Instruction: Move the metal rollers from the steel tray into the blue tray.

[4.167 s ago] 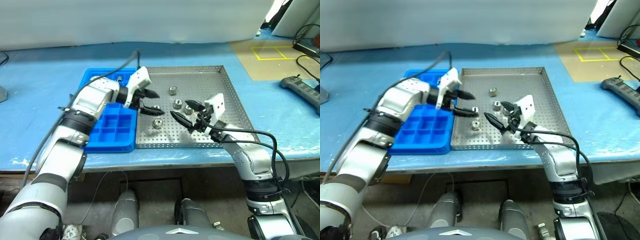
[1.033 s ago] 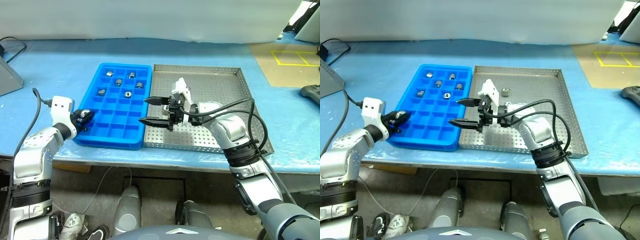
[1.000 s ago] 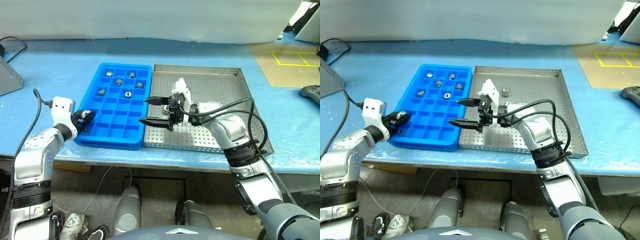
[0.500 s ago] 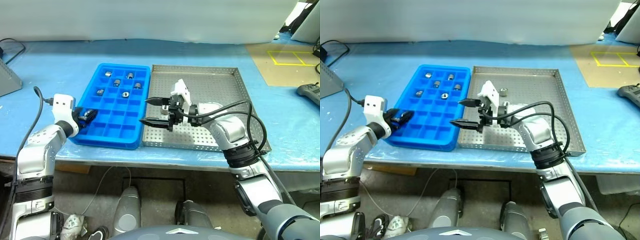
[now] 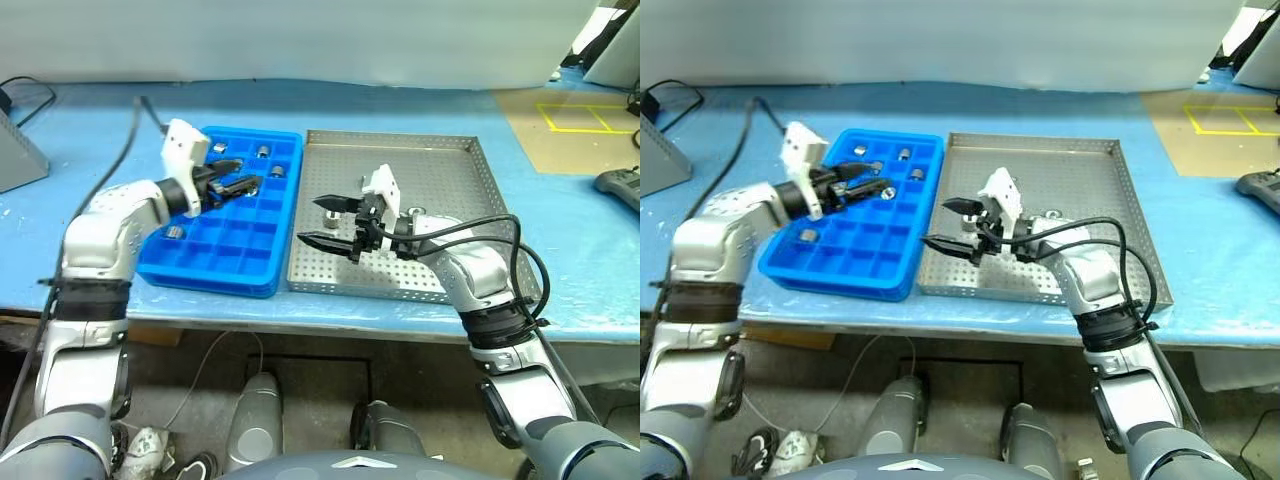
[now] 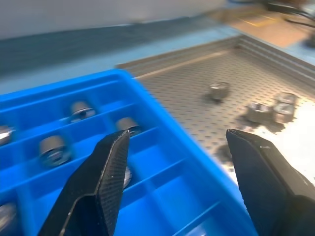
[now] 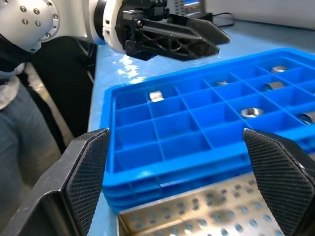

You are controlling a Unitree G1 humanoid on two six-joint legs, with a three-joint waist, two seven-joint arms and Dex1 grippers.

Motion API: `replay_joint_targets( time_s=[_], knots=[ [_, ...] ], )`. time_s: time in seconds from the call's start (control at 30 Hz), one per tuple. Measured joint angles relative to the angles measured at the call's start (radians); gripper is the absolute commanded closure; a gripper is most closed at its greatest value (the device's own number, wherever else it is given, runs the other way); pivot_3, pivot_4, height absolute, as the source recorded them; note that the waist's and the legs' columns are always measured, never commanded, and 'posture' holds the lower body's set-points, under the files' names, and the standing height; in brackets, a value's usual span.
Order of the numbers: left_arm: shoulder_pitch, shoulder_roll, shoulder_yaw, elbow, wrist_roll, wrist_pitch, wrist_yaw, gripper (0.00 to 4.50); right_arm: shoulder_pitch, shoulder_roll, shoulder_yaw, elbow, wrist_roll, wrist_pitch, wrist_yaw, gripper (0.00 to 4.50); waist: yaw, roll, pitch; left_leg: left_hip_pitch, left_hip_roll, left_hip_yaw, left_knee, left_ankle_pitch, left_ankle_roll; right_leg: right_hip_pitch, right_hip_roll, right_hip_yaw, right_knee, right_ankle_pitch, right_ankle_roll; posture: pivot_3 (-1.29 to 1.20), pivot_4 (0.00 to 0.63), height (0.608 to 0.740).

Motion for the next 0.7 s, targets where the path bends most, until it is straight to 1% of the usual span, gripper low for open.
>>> replay_joint_targets(
  time_s=[0.17, 0.27, 0.3, 0.4, 0.5, 0.6, 0.7],
  knots=[
    [-0.146, -0.112, -0.176, 0.304, 0.102, -0.135, -0.157, 1.19, 0.1, -0.021, -0.036, -0.091, 0.0, 0.013, -0.073, 0.0, -0.023, -0.001, 0.0, -0.001, -0.001, 0.001, 0.001, 0.0, 0.001, 0.0, 0.0, 0.0, 0.0, 0.0, 0.001, -0.07, 0.15, 0.74],
    [-0.203, -0.162, -0.234, 0.463, 0.166, -0.228, -0.215, 1.19, 0.152, -0.031, -0.054, -0.138, 0.001, 0.034, -0.118, 0.0, -0.045, -0.001, 0.0, -0.001, 0.0, 0.001, 0.001, 0.0, 0.001, 0.0, 0.001, 0.0, 0.0, 0.0, 0.001, -0.14, 0.15, 0.74],
    [-0.236, -0.193, -0.243, 0.549, 0.192, -0.261, -0.217, 1.19, 0.173, -0.033, -0.067, -0.166, 0.002, 0.041, -0.138, 0.0, -0.05, -0.001, 0.0, -0.001, 0.0, 0.001, 0.001, 0.0, 0.001, 0.0, 0.001, 0.0, 0.0, 0.0, 0.001, -0.14, 0.15, 0.74],
    [-0.316, -0.253, -0.252, 0.726, 0.245, -0.326, -0.194, 1.19, 0.211, -0.03, -0.083, -0.218, 0.008, 0.05, -0.179, 0.0, -0.069, -0.001, 0.0, -0.001, 0.0, 0.001, 0.001, -0.001, 0.001, 0.0, 0.001, 0.0, 0.0, 0.001, 0.001, -0.18, 0.15, 0.74],
    [-0.397, -0.298, -0.251, 0.881, 0.298, -0.378, -0.118, 1.19, 0.259, -0.027, -0.093, -0.243, 0.01, 0.041, -0.206, 0.0, -0.08, -0.001, 0.001, 0.0, 0.0, 0.001, 0.002, -0.001, 0.002, 0.002, 0.001, 0.001, 0.0, 0.001, 0.001, -0.2, 0.15, 0.74],
    [-0.447, -0.323, -0.246, 0.982, 0.342, -0.402, -0.048, 1.19, 0.325, -0.028, -0.1, -0.238, 0.009, -0.003, -0.205, 0.0, -0.082, -0.001, 0.001, 0.001, 0.0, 0.001, 0.003, -0.002, 0.003, 0.002, 0.001, 0.001, 0.0, 0.001, 0.001, -0.21, 0.15, 0.74],
    [-0.458, -0.348, -0.251, 1.035, 0.389, -0.403, -0.039, 1.19, 0.386, -0.052, -0.134, -0.183, 0.009, -0.093, -0.157, 0.0, -0.085, -0.001, 0.001, 0.0, -0.001, 0.001, 0.005, -0.003, 0.006, 0.004, -0.001, 0.0, -0.001, 0.001, 0.001, -0.22, 0.15, 0.74]
  ],
)
